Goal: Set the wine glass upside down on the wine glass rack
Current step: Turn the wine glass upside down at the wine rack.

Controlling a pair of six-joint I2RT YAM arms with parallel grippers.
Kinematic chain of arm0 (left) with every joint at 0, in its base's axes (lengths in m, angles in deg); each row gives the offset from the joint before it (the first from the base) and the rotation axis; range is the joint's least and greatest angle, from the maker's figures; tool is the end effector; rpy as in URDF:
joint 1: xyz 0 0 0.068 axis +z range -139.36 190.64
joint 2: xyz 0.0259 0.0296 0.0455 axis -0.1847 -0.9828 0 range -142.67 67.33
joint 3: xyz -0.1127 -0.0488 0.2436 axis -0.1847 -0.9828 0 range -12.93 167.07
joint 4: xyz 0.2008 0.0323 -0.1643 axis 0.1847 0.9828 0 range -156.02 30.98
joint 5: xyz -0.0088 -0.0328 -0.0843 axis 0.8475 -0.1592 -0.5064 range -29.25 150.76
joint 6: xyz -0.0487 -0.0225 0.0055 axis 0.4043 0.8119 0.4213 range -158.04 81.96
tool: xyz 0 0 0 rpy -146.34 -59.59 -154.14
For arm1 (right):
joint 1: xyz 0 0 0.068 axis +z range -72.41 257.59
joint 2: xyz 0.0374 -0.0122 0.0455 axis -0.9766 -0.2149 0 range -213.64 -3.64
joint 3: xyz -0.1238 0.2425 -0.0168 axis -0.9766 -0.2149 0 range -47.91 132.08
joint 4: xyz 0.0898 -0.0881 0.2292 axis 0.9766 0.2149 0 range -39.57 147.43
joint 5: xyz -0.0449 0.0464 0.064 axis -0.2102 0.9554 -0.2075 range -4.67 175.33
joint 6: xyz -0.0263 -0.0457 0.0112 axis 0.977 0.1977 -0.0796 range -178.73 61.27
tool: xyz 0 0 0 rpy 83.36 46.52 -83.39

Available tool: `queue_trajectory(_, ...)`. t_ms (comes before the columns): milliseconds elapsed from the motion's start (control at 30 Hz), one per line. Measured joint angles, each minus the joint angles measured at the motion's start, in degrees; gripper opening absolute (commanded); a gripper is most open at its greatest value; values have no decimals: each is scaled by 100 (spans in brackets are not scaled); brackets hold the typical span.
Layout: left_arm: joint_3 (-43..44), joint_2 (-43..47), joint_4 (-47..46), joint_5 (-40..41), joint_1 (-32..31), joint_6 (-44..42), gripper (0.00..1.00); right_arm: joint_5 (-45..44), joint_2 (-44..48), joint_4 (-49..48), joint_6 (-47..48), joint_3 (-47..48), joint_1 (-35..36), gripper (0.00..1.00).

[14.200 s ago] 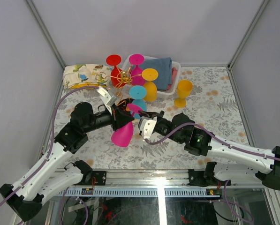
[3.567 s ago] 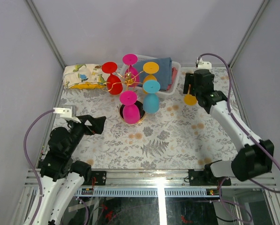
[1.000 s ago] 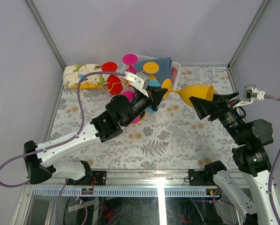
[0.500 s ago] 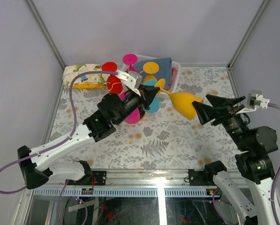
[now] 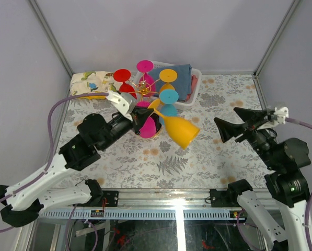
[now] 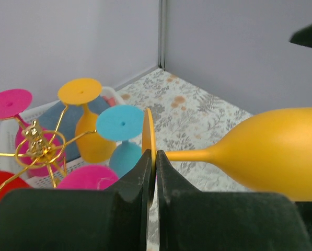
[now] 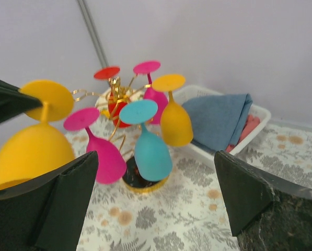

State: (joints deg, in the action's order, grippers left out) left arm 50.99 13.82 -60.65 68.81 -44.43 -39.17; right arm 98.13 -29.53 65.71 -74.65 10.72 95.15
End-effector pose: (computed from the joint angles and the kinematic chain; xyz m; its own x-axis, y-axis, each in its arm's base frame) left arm 0.1198 -0.1627 0.4386 0.0647 -0.0586 -0.9962 0.7308 0.6825 0.0073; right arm 0.0546 0.0255 0.4444 0.1390 0.3246 -0.9356 -0.5551 0.8079 0.1978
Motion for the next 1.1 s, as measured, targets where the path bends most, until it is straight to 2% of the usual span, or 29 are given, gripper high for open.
queue_trajectory(300, -55, 743, 1379, -669, 0, -837, 0, 973, -916, 52, 214, -229, 0, 97)
queue_trajectory(533, -367, 881, 1895, -1071, 0, -1180, 0, 1386, -1412, -249, 26, -695, 79, 96)
queue_trajectory(667, -494, 885, 2011, -1233, 0, -1311, 0, 1191, -1578, -365, 20, -752, 776, 96)
queue_trajectory(833, -516, 881, 2135, -1491, 0, -1438, 0, 623, -1952, -664, 184, -780, 2218, 96)
queue_trajectory(900, -518, 881, 2159, -1692, 0, -1510, 0, 551, -2013, -839, 289, -907, 2459, 97)
queue_trajectory(1100, -518, 879, 2216, -2221, 0, -1740, 0, 424, -1738, -1375, 841, -1502, 2542, 97)
